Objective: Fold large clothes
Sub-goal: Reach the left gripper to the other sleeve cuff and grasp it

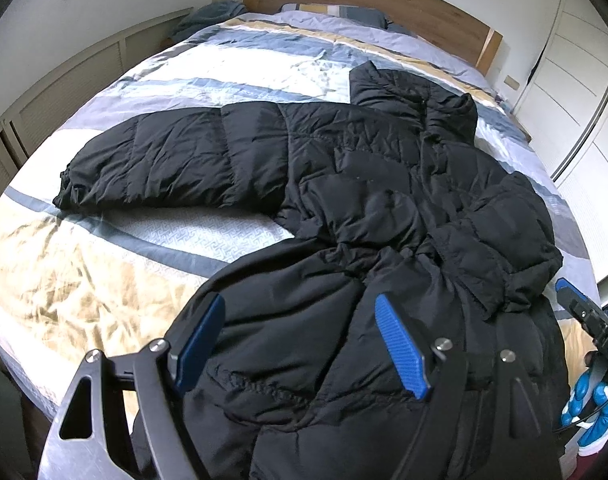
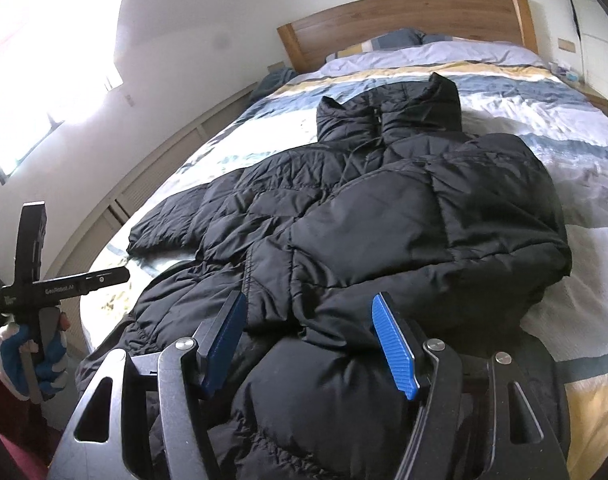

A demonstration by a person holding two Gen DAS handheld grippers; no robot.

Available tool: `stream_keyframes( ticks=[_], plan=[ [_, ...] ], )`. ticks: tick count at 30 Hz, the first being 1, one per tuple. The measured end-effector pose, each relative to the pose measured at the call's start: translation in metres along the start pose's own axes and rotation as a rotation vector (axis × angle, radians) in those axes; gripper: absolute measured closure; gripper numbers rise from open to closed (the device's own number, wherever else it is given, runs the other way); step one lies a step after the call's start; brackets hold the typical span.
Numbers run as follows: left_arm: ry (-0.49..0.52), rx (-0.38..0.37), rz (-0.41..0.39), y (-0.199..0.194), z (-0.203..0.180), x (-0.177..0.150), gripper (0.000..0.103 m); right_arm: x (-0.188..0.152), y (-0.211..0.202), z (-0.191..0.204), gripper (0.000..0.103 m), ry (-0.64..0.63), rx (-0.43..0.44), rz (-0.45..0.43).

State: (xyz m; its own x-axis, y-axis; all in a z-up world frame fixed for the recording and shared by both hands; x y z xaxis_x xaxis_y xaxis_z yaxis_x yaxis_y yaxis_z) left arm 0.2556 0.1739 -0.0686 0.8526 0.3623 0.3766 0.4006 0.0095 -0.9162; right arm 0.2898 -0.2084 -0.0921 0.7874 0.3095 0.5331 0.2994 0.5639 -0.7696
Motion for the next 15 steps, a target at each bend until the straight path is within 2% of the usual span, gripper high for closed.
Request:
stream_keyframes(
  ticks=[6, 15],
  plan=[
    [-0.048, -0.022, -0.002, 0.006, 0.022, 0.005, 0.027, 0.002, 0.001, -0.005, 0.038, 0.029, -0.023, -0.001],
    [-0.229, -0.052, -0.005, 0.018, 0.112, 0.013, 0.027, 0.0, 0.001, -0.008, 0.038, 0.081, -0.054, -0.002]
  ],
)
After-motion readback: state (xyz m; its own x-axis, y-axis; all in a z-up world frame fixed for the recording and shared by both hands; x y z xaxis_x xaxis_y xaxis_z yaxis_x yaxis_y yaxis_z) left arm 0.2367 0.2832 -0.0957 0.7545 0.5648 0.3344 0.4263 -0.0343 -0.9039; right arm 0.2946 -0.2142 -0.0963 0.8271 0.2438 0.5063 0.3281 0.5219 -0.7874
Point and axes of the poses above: each gripper's, at about its wrist camera, not at the fingertips, and y roughly the way its jaws point, z to its left, x to its top, the point moved 6 cm from there along y, roughly the way its jaws point, and after that the axes turned 11 degrees about z, right-handed, at the moved point
